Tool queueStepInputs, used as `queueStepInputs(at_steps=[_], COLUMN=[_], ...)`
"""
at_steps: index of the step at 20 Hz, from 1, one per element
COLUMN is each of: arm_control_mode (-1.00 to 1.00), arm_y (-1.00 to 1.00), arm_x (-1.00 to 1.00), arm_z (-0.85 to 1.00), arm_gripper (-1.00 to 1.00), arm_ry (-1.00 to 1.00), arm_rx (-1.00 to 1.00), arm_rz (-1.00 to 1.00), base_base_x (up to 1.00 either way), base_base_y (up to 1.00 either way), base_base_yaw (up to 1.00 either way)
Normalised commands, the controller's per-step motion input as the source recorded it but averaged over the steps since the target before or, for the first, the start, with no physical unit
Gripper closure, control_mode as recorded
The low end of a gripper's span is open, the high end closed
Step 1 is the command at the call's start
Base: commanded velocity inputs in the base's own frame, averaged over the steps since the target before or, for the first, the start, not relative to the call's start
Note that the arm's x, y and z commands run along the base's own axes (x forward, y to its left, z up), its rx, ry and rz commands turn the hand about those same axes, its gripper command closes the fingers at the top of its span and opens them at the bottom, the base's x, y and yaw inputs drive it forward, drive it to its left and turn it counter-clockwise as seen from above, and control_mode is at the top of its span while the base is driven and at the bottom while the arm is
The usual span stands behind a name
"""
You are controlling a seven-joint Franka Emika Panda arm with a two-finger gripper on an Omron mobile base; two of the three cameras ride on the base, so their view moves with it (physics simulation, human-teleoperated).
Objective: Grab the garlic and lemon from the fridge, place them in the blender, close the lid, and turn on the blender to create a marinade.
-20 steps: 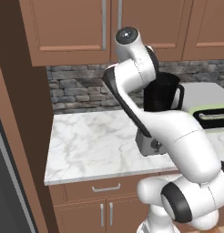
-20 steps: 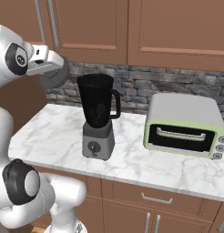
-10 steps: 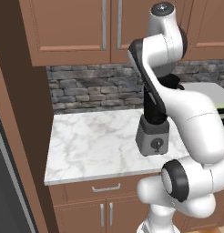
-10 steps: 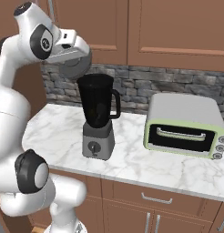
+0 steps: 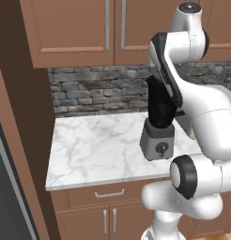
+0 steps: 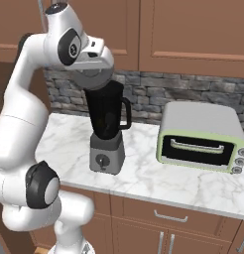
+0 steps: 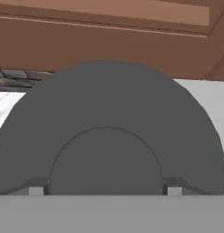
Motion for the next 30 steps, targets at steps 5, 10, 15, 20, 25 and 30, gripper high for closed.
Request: queueStepInputs(at_steps=[5,10,15,20,25,30], arm_control_mode=[-1.0,-1.0,-1.0,-1.0,-1.0,-1.0], arm_y=[-0.04,0.0,0.0,-0.05,-0.2,-0.04], arm_x=[0.14,0.1,0.32,0.27,0.0,-0.02], arm_z=[0.0,-0.02,-0.2,-0.25,-0.32,-0.04], arm_gripper=[1.0,1.0,1.0,1.0,1.0,1.0], arm_ry=[0.32,0.0,0.0,0.0,0.0,0.0], arm_rx=[0.23,0.01,0.0,0.0,0.0,0.0], arm_rz=[0.0,0.0,0.0,0.0,0.0,0.0], base_base_x=[0.0,0.0,0.0,0.0,0.0,0.0], base_base_y=[0.0,0.0,0.0,0.0,0.0,0.0], base_base_yaw=[0.0,0.0,0.0,0.0,0.0,0.0])
